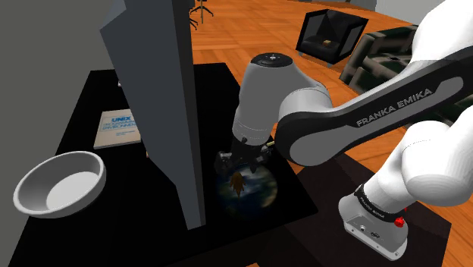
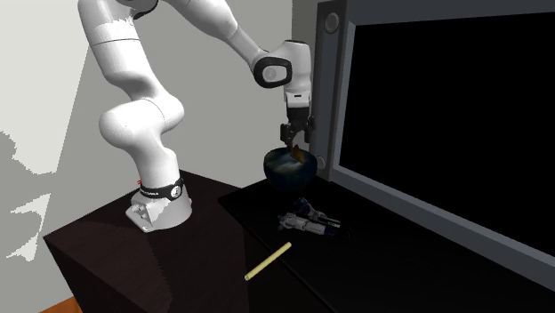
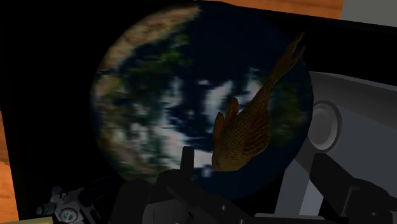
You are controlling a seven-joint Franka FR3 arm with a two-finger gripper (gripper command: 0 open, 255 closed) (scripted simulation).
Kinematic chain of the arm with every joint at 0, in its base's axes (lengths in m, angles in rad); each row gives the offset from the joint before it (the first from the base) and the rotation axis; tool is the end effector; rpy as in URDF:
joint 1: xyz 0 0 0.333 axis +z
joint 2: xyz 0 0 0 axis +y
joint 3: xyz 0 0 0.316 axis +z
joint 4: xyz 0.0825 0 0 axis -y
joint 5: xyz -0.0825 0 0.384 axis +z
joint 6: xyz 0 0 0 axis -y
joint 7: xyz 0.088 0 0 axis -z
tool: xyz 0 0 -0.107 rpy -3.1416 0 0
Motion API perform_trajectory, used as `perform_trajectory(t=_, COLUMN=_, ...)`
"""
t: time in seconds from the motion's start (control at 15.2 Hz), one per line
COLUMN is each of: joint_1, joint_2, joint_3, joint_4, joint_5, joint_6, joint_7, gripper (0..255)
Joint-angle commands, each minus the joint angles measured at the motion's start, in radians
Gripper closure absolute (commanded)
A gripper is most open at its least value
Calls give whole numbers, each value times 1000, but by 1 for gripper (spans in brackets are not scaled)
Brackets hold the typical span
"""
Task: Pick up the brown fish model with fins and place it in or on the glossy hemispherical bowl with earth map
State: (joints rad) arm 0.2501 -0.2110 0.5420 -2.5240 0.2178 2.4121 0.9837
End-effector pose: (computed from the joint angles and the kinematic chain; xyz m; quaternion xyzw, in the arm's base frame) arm 0.3186 0.3209 0.3493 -0.9833 0.1763 -0.0081 0.0435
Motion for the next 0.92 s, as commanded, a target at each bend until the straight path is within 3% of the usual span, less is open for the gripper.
perform_trajectory(t=0.0, joint_1=0, joint_2=0, joint_3=0, joint_4=0, joint_5=0, joint_6=0, joint_7=0, gripper=0)
perform_trajectory(t=0.07, joint_1=0, joint_2=0, joint_3=0, joint_4=0, joint_5=0, joint_6=0, joint_7=0, gripper=0)
perform_trajectory(t=0.33, joint_1=10, joint_2=-103, joint_3=-33, joint_4=50, joint_5=30, joint_6=-149, joint_7=-27, gripper=0)
perform_trajectory(t=0.86, joint_1=11, joint_2=-103, joint_3=-34, joint_4=50, joint_5=30, joint_6=-149, joint_7=-27, gripper=0)
